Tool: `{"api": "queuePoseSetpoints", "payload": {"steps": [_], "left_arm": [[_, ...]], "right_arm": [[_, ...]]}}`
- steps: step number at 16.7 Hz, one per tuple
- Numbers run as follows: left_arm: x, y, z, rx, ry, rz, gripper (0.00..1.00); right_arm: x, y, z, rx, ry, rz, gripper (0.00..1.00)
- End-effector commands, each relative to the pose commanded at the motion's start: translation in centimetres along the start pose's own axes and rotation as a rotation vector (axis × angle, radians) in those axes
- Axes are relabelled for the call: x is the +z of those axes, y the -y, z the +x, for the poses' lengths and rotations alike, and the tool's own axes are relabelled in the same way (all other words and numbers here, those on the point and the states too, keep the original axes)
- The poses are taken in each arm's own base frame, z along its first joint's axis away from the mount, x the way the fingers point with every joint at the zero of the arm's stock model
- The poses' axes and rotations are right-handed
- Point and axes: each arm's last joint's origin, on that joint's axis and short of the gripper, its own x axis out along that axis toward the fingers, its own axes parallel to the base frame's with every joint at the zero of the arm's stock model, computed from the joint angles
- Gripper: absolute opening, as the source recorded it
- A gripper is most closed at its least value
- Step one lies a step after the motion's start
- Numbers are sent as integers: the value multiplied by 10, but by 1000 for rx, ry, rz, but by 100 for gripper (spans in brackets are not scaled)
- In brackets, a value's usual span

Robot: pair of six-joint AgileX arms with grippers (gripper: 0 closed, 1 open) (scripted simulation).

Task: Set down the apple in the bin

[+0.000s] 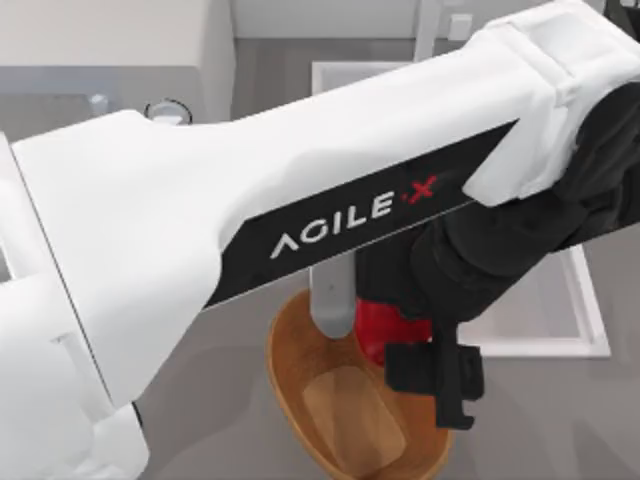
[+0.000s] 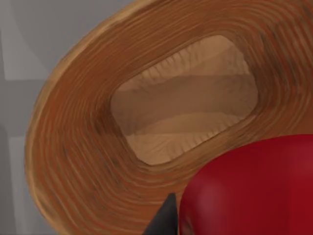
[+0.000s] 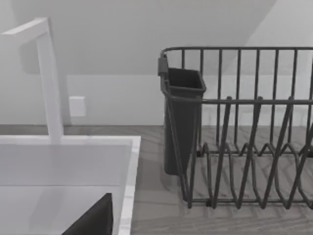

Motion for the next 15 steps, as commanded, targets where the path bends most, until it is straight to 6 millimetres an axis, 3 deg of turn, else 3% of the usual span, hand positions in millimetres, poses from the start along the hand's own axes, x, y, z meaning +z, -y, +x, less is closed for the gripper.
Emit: {"api": "queuePoseSetpoints", "payload": {"steps": [8,15], "left_arm": [[1,2,4,-6,-8,-8,0],[-1,1,48,-11,-9,-4,0]], "right_arm": [[0,0,0,0,0,0,100],[0,0,0,0,0,0,100]]}}
